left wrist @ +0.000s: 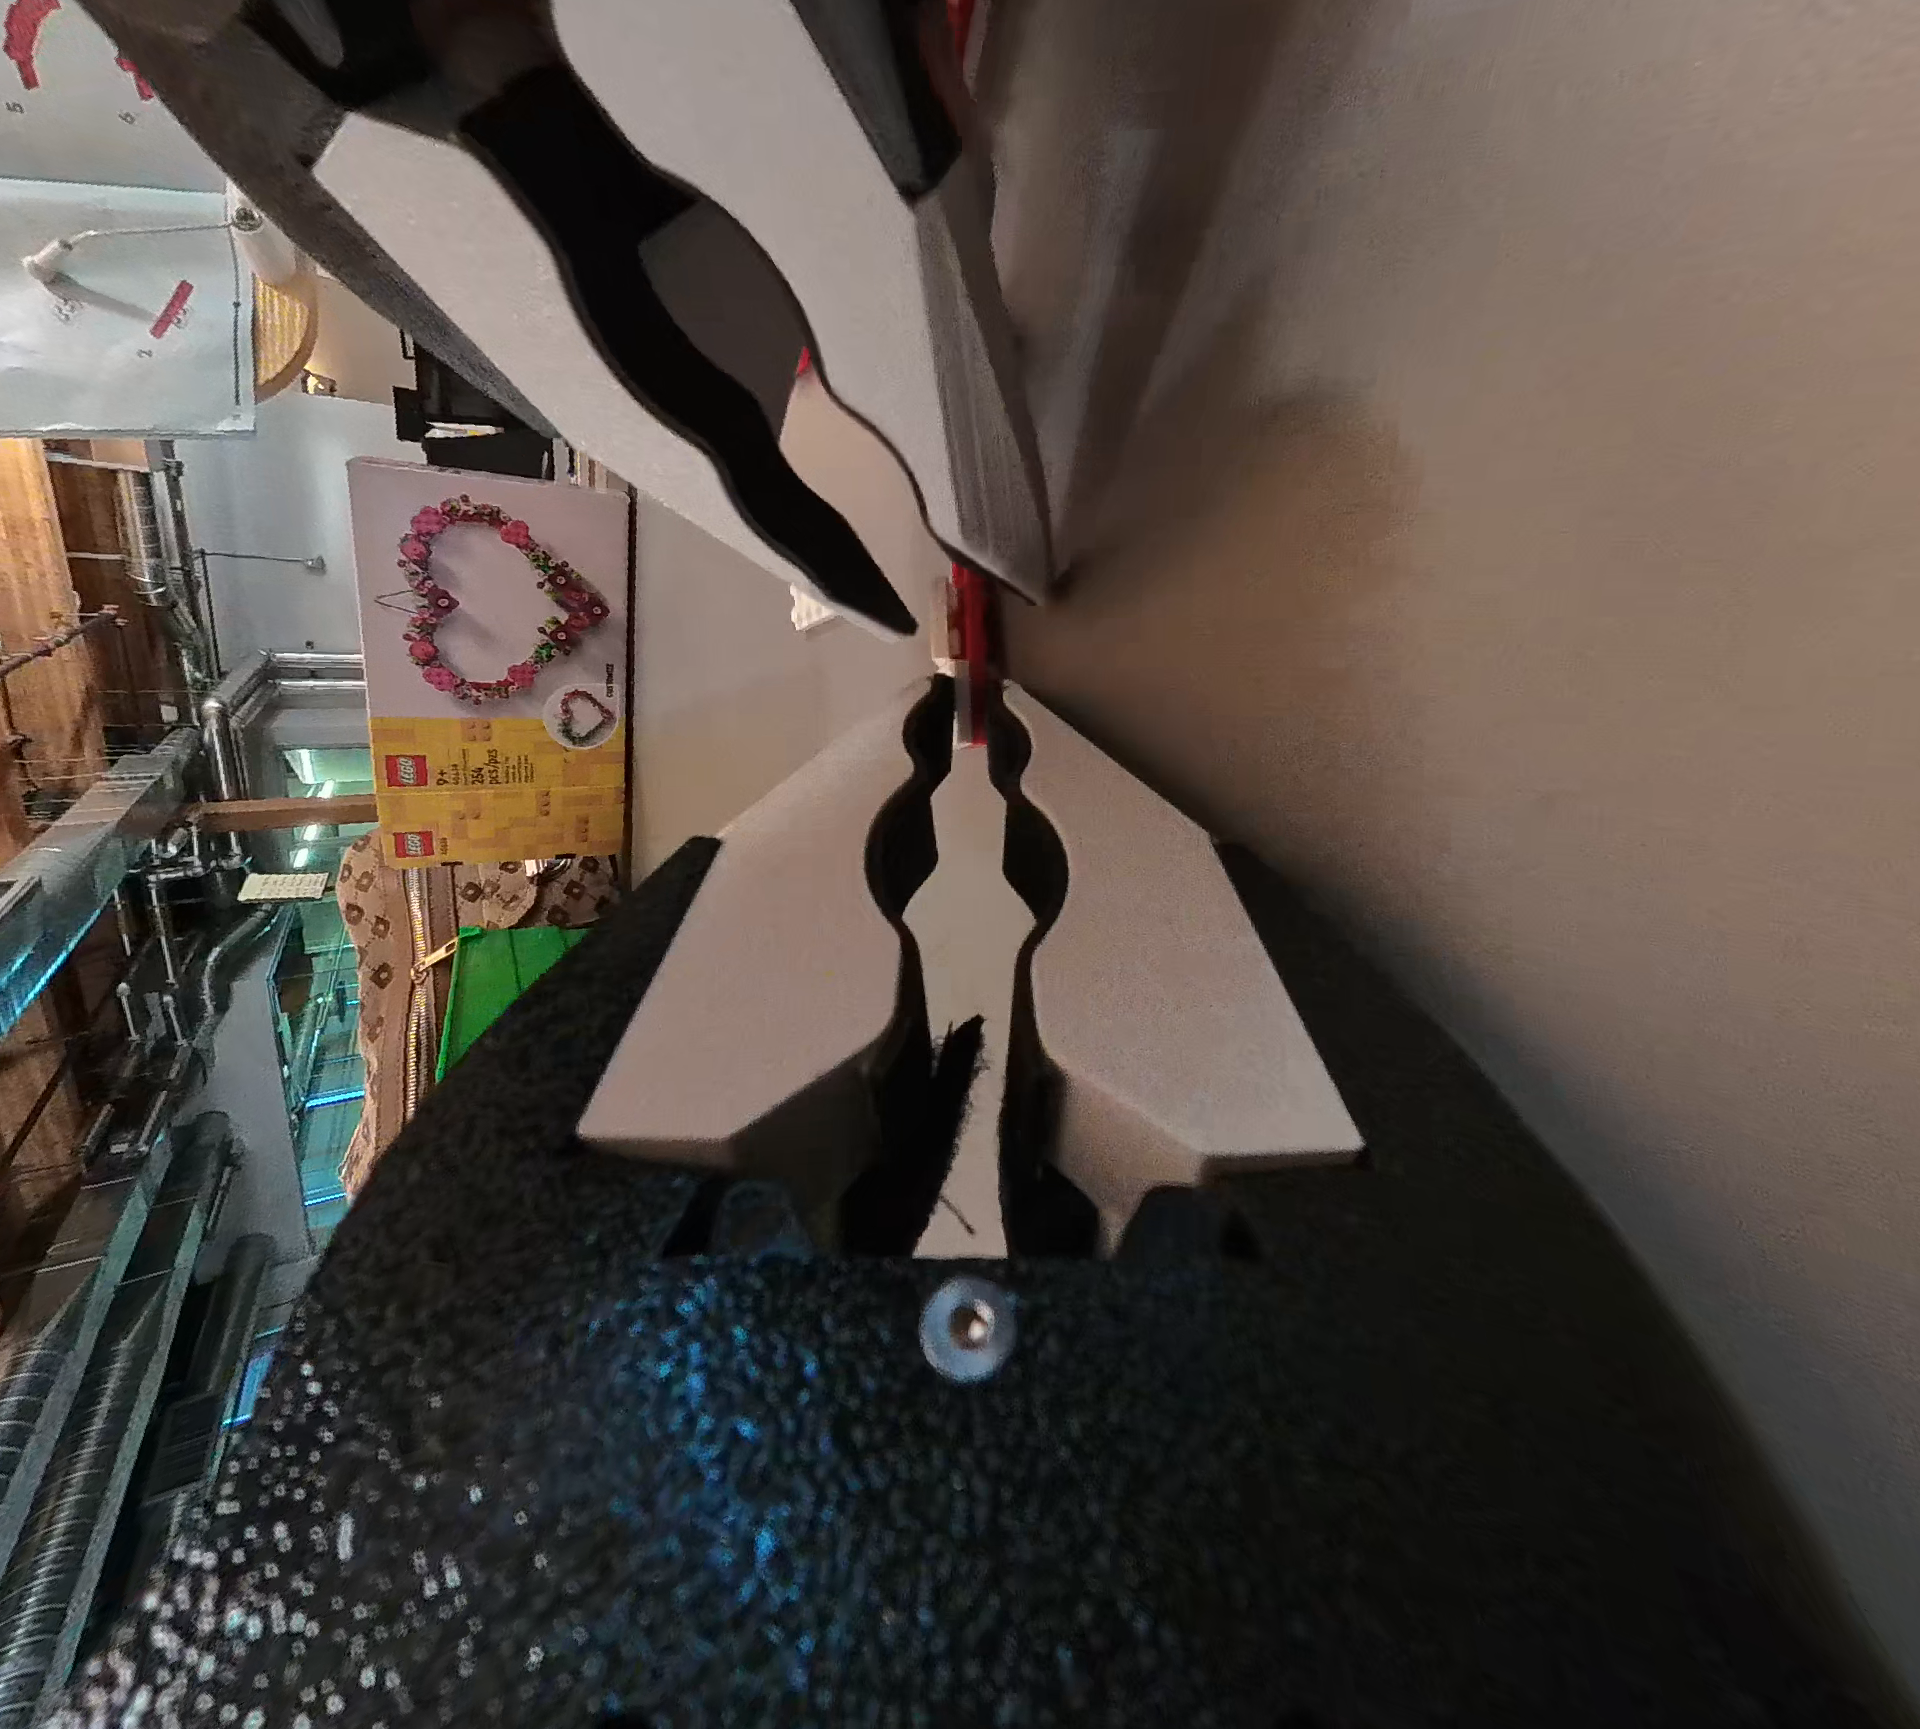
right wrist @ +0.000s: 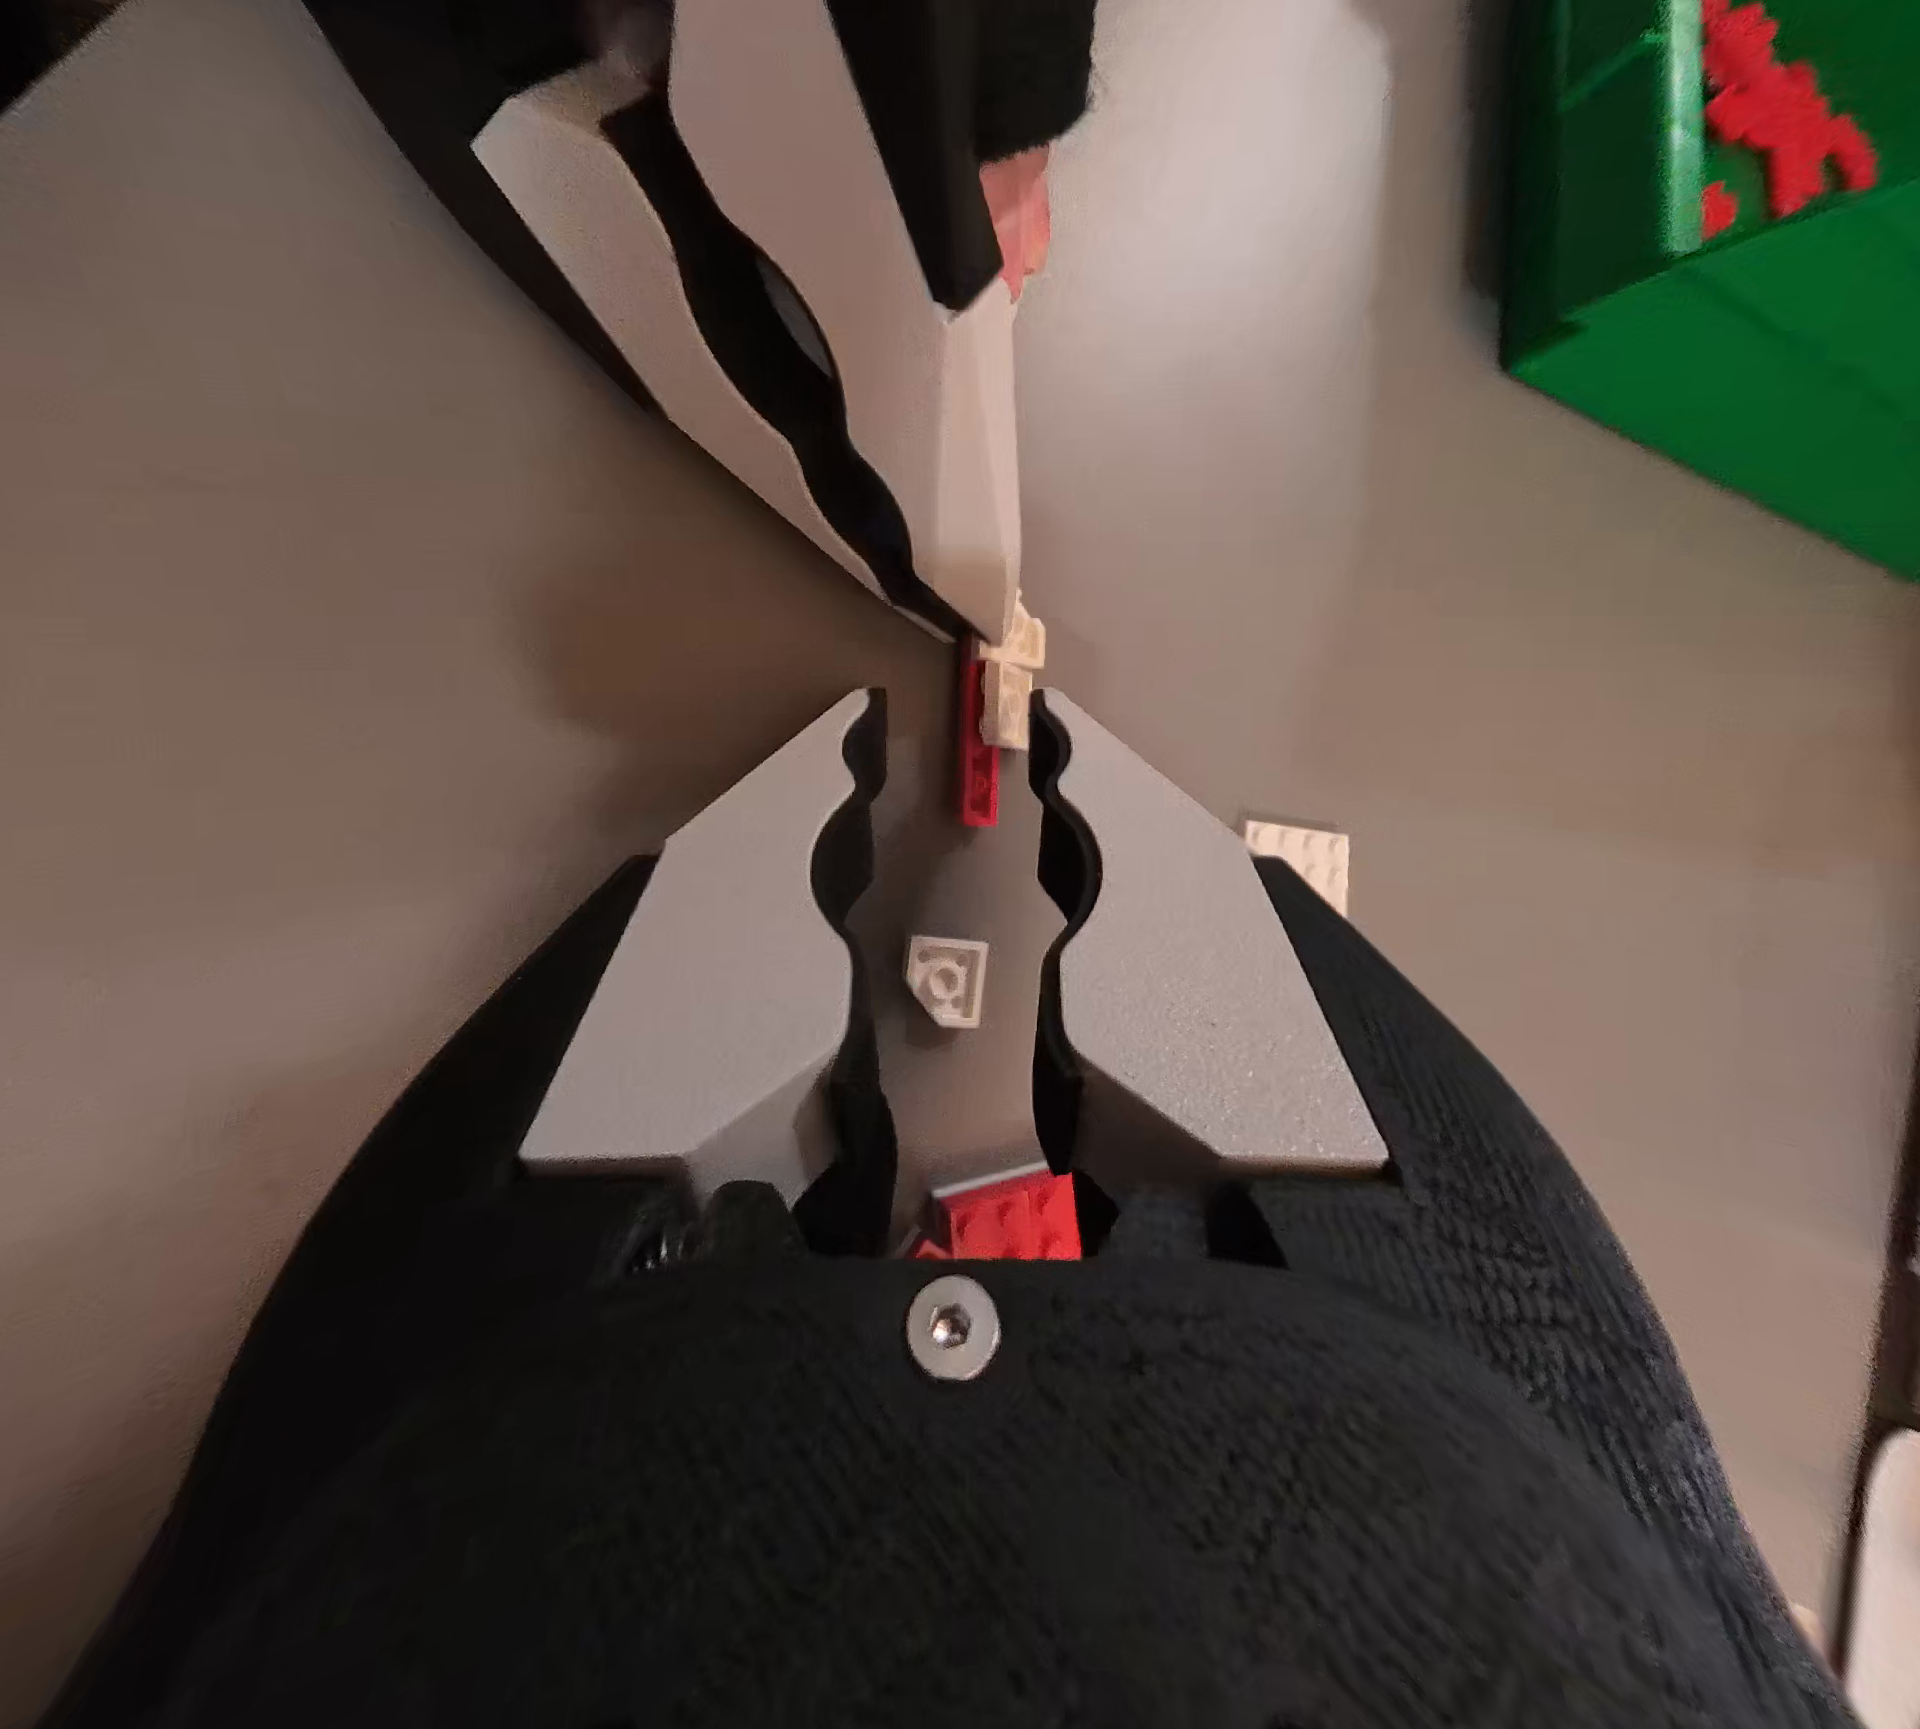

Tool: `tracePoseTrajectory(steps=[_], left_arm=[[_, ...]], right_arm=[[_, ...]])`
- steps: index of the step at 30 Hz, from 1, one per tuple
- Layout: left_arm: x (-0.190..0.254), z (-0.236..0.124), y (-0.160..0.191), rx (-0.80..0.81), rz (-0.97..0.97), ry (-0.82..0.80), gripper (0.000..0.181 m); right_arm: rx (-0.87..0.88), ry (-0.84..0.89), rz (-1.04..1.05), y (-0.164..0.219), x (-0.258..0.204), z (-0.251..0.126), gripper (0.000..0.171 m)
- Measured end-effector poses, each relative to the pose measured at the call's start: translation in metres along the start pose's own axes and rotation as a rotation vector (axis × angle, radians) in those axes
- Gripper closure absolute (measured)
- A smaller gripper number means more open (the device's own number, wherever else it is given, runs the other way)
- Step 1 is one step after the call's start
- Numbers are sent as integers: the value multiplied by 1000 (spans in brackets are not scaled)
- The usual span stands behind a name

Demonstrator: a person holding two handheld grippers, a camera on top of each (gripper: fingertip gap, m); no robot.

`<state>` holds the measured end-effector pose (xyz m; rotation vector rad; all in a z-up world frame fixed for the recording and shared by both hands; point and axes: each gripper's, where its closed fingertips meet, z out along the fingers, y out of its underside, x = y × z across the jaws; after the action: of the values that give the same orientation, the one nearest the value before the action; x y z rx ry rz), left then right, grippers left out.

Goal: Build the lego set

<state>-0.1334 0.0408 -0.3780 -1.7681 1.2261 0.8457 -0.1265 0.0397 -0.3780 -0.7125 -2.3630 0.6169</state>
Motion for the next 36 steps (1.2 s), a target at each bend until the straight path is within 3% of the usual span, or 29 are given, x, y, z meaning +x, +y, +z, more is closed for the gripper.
tracePoseTrajectory(steps=[5,15,21,36], left_arm=[[-1,1,1,-7,-30,12,177],[-1,4,3,12,-196,95,177],[-2,6,4,62,-408,205,178],[-9,-2,3,155,-625,302,178]], right_arm=[[-4,32,-5,-2,1,5,156],[12,7,147,-2,4,7,154],[20,-40,228,-2,8,8,156],[-5,79,4,-7,13,7,163]])
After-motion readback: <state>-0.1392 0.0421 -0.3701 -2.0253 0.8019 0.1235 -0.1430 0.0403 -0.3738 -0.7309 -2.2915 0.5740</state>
